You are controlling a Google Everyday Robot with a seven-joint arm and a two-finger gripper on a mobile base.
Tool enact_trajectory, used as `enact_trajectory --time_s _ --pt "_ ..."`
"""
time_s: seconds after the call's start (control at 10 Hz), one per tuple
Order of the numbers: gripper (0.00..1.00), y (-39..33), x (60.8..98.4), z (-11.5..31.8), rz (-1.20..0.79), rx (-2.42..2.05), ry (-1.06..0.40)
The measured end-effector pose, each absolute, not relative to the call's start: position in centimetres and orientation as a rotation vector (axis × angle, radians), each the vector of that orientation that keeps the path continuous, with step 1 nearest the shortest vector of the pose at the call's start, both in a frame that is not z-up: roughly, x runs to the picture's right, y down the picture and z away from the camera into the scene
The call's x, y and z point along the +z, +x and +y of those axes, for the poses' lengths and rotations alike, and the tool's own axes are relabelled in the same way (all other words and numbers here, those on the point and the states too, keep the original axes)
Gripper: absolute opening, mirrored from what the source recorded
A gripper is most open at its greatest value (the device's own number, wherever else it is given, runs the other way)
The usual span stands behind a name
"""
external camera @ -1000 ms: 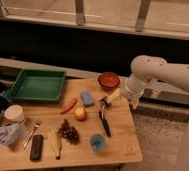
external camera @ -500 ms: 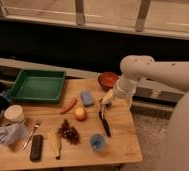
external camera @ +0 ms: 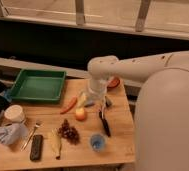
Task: Place eraser in table surface
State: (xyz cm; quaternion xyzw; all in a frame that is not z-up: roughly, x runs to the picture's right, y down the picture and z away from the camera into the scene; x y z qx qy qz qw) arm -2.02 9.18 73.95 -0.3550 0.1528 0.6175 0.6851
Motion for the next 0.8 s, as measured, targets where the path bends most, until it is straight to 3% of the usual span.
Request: enact_trajectory --time_s 0.4,0.8 --pt "0.80 -13.3 70.8 11.8 0.242 1.171 -0.880" --pt "0.80 -13.9 70.5 12.0 0.233 1.154 -0.884"
